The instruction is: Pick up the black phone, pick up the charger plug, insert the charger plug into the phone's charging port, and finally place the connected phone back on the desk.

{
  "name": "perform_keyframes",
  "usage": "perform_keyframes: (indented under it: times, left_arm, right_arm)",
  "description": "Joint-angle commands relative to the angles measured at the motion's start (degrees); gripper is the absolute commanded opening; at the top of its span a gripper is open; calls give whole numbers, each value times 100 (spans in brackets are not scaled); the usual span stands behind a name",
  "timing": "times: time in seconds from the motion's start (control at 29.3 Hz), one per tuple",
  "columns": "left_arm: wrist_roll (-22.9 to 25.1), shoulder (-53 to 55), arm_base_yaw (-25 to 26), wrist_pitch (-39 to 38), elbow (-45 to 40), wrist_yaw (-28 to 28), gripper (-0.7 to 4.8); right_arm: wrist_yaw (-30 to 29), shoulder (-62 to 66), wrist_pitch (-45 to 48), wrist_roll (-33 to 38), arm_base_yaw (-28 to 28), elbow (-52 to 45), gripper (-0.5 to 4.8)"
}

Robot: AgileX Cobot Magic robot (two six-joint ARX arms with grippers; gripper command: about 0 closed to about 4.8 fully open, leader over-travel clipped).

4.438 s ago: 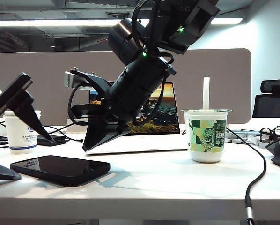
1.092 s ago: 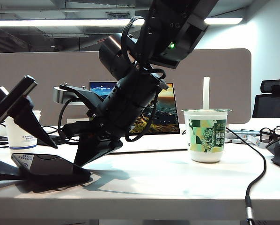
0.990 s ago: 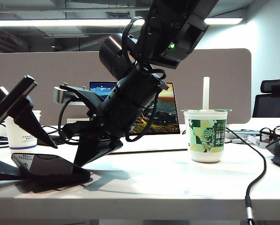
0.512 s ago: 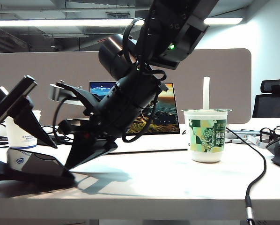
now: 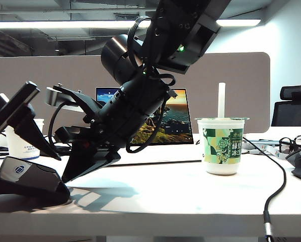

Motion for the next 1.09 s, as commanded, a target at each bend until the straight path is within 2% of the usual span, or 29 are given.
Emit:
perform_keyframes:
  times: [0.03,0.24,0.34,0.48,0.68,0.85,1.09]
  left_arm:
    - [133,0,-9,15,-2,72,271]
    - [136,0,-9,15,-2,66,83]
    - [162,0,-9,15,-2,66,69]
    - [286,9,-9,15,-2,63,-3]
    - [431,20,-9,20,0,13,-6]
    - [442,20,-9,87,9,-2,-6]
    - [752,17,-9,800,11,24,-6]
  right_arm:
    - [-66,-17,55,-17,42,17,-5]
    - [-63,-17,33,-17,39,17,-4]
    - [-63,-17,33,-17,42,20,-5]
    - [-63,-17,35,-20,39,22,-4]
    - [-44,-26,31,-17,35,33,-4]
    - [210,-195,-4,-11,11,46,-4]
    - [321,-859,-498,4,-79,66,-5]
